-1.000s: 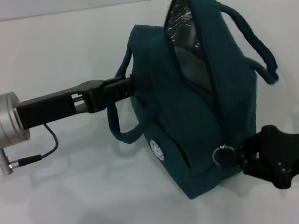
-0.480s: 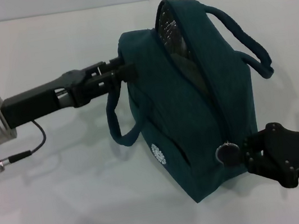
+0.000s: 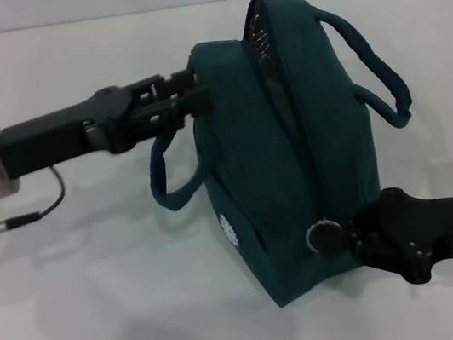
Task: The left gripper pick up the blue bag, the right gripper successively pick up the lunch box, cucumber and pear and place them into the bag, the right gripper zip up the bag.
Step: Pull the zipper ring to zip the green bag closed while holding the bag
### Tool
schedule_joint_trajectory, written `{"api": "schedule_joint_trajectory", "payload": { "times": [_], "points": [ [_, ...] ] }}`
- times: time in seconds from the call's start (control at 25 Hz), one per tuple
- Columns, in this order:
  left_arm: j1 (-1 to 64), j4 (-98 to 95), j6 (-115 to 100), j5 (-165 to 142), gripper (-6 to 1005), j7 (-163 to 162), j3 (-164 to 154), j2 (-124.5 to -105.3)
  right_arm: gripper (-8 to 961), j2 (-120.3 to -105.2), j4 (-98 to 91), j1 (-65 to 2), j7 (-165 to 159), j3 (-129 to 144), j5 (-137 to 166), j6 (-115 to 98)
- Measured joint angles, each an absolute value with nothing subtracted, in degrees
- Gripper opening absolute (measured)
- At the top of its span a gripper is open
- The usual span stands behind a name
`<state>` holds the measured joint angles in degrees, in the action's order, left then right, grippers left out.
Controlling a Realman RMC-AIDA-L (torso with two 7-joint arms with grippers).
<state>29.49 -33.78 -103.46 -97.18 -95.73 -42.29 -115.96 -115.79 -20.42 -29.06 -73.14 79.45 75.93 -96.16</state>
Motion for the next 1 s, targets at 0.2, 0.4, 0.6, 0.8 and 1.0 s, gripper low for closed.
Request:
{"api": "schedule_joint_trajectory", "payload": {
  "times": [0.2, 0.4, 0.6, 0.8, 1.0],
  "points": [
    [22.65, -34.27, -105.50, -95.40, 735, -90.35, -42.26, -115.14, 8, -115.51, -20.65, -29.48, -74.60, 78.93, 75.17, -98.69],
    [16.54, -35.15, -105.72, -95.53, 733, -85.12, -42.64, -116.20, 8, -115.55, -20.60, -30.50, -74.70, 78.27, 74.83, -97.74],
    [14.29, -32.79, -105.41, -98.42, 732, -78.20, -43.40, -118.55, 8, -115.79, -20.00, -32.70, -75.43, 78.19, 74.08, -97.20],
    [15.23, -26.59, -103.02, -100.56, 732, -72.23, -43.49, -119.51, 8, -115.84, -20.05, -33.71, -76.58, 78.21, 71.25, -97.25],
    [16.94, -22.56, -100.28, -100.67, 732, -68.75, -43.68, -119.74, 9, -116.07, -19.98, -34.08, -76.56, 78.36, 69.13, -97.32]
  ]
}}
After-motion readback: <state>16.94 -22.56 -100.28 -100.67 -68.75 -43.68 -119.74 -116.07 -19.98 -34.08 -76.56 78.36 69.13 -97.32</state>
